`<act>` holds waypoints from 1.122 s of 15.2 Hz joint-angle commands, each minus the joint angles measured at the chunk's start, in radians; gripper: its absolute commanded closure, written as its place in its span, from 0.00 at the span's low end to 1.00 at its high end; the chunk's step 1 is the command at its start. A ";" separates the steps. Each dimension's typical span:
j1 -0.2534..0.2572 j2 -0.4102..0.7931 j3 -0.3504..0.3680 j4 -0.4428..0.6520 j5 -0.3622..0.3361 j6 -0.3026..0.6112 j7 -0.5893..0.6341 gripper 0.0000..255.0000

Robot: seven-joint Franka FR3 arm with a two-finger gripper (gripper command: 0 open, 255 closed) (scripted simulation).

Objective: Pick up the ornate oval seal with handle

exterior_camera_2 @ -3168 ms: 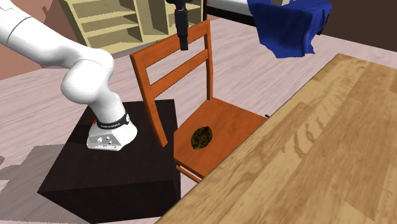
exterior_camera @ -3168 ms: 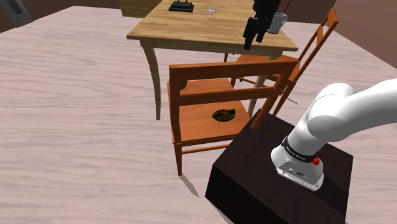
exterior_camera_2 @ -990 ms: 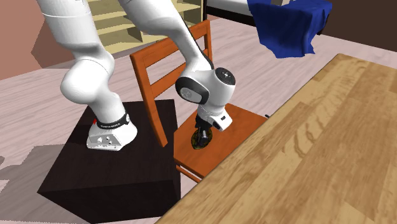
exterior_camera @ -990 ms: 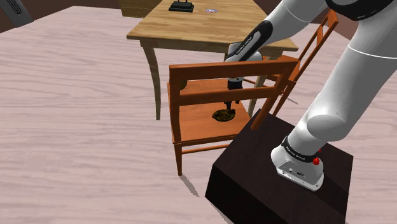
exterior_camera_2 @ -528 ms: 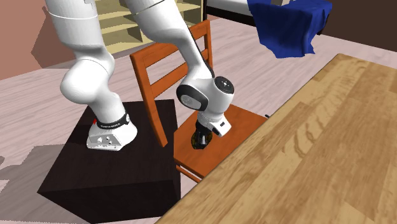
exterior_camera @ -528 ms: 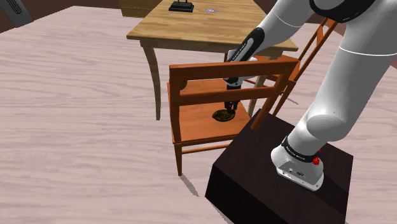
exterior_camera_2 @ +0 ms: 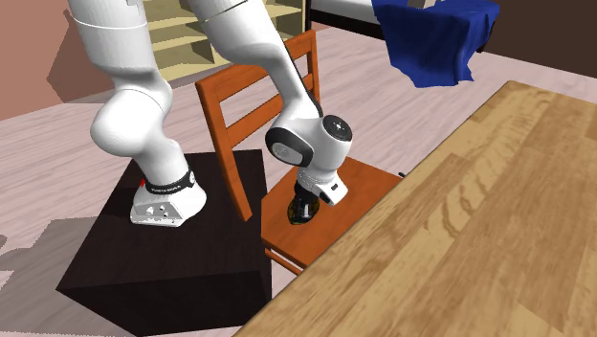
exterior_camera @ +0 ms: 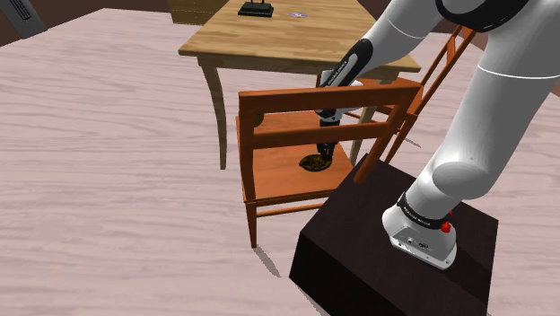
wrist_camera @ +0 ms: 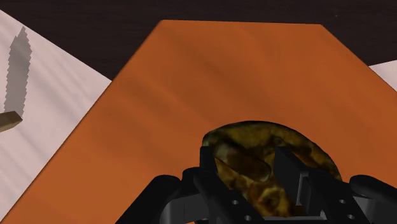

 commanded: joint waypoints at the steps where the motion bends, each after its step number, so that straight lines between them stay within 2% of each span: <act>1: 0.001 0.002 0.001 -0.001 0.001 0.001 0.000 1.00; 17: 0.005 -0.223 -0.023 0.004 -0.107 -0.216 0.087 1.00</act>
